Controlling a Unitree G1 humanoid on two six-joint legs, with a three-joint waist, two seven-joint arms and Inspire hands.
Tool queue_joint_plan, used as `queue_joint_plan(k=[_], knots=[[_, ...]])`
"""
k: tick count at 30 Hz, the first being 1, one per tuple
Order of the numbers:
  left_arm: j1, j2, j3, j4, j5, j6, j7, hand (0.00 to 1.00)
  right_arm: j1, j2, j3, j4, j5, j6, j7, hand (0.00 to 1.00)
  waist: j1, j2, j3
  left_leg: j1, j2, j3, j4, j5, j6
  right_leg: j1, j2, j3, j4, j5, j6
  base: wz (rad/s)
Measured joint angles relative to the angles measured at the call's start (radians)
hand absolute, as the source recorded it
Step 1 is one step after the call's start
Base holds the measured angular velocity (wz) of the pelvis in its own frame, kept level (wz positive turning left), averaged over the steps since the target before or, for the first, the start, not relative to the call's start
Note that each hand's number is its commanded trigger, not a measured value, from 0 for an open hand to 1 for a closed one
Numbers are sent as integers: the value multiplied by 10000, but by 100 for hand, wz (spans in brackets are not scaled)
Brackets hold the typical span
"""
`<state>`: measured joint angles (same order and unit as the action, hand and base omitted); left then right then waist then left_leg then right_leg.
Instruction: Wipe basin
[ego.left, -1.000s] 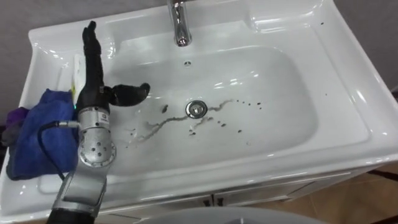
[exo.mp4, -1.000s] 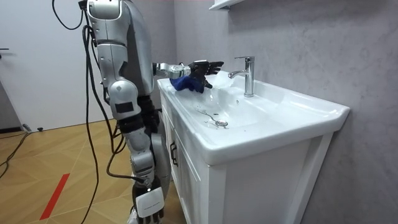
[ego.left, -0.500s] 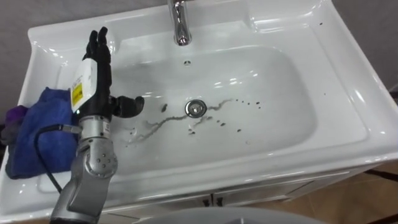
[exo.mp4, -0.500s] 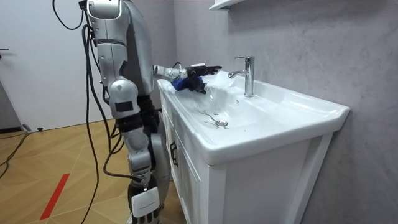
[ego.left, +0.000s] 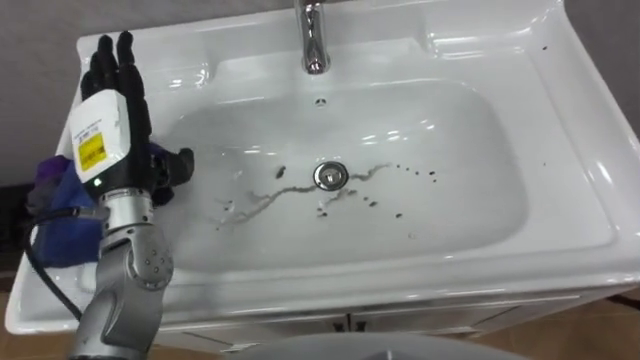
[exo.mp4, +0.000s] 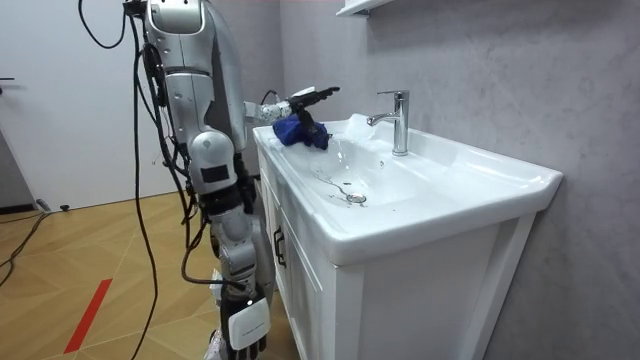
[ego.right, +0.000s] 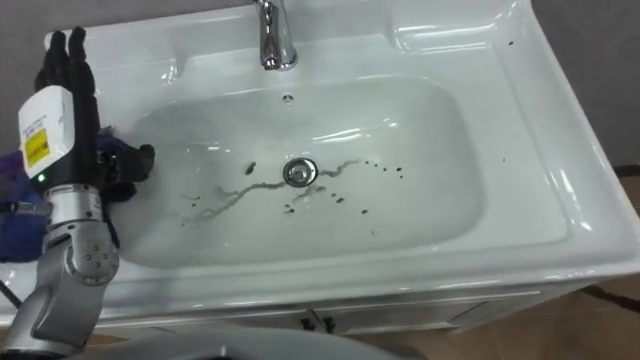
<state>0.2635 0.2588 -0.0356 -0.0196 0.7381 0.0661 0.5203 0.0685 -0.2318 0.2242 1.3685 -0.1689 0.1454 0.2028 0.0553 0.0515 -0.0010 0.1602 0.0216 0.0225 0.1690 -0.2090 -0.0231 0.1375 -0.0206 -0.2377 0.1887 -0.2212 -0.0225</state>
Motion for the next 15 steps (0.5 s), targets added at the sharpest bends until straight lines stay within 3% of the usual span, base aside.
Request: queue_joint_plan(k=[7,15], knots=[[550,10,560,124,87,-10,886,0,16,-11,-7,-27,9,-6,-45,0,83,-52,-13,-141,-23,-276,3,2,-1,-35,-32,-400,-30,1,-4,17],[906,-70,554,839,226,-44,1440,0,14,-16,-16,-82,-365,14,-92,0,257,-146,-23,-169,-31,-292,6,2,-2,-44,-39,-414,-35,-1,-1,1]])
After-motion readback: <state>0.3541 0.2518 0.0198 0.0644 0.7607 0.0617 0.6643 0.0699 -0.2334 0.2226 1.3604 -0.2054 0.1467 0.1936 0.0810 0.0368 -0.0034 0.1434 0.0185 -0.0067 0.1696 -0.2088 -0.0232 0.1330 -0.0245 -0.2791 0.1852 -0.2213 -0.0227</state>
